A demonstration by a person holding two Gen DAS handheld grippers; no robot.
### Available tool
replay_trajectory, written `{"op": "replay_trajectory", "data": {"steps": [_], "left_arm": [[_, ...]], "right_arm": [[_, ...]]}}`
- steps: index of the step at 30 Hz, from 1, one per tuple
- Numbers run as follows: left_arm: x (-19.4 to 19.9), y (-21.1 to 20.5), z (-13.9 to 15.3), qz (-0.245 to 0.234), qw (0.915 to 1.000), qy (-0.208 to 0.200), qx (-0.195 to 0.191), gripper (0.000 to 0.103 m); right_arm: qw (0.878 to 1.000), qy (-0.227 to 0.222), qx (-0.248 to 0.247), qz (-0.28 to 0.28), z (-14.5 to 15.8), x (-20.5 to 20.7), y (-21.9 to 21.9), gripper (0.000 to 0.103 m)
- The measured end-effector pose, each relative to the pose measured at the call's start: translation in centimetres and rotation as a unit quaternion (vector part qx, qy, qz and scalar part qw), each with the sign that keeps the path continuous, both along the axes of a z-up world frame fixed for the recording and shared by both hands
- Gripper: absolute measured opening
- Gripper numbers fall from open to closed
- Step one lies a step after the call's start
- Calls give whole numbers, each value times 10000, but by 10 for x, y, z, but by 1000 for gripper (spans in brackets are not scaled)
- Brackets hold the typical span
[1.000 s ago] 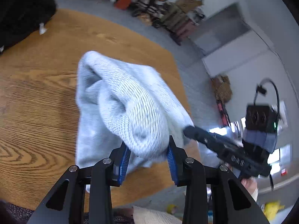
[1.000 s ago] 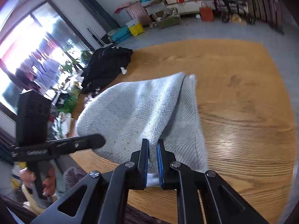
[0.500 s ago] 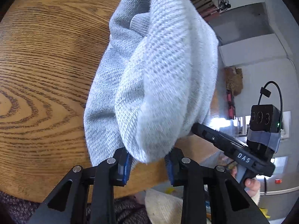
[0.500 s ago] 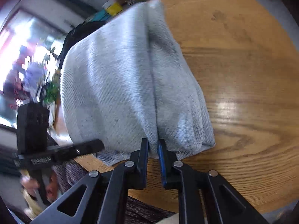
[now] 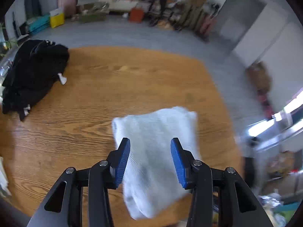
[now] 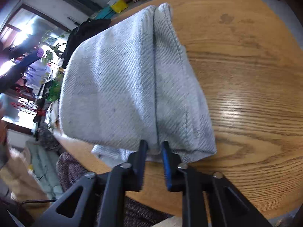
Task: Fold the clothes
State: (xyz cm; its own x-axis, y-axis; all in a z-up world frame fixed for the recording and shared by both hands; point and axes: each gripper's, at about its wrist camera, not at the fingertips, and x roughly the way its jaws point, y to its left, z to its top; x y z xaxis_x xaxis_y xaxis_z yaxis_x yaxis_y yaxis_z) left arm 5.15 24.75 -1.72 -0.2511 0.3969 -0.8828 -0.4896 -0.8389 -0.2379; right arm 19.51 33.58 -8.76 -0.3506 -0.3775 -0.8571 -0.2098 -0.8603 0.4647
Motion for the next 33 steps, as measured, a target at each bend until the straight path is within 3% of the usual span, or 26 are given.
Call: {"op": "replay_trajectory", "data": {"steps": [3,5,7,10,12,15,18,24,30,33], "left_arm": [[-11,26,-40,-284,9975,-55,-645,46],[-3,28,-63,-454,9933,187,-1043,46],[-4,14,-67,-413,9953,113,-867,46],[-7,2,-69,-261,9982,-179,-507,46],[-2,2,-64,-265,9981,-65,-551,46],[7,7,-59,-260,9976,66,-641,46],[14,10,-47,-264,9979,26,-597,45],[-4,1,-57,-213,9993,-249,-181,46],[-1,0,-62,-48,10000,-54,22,46],[-8,-12,-54,140,9989,-313,315,46]], "right_arm": [[9998,-159,116,82,-7,3,-1,14],[9995,-318,34,32,-14,7,3,14],[9992,-382,-96,-66,-14,12,12,14],[9996,85,-91,-255,16,6,36,14],[9977,595,228,-245,55,-11,42,14],[9917,1066,720,-89,92,-45,36,19],[9892,1058,994,224,93,-92,24,20],[9899,480,1304,278,41,-165,5,17],[9837,335,1723,383,23,-170,-2,17],[9734,452,2181,544,22,-165,-24,17]]}}
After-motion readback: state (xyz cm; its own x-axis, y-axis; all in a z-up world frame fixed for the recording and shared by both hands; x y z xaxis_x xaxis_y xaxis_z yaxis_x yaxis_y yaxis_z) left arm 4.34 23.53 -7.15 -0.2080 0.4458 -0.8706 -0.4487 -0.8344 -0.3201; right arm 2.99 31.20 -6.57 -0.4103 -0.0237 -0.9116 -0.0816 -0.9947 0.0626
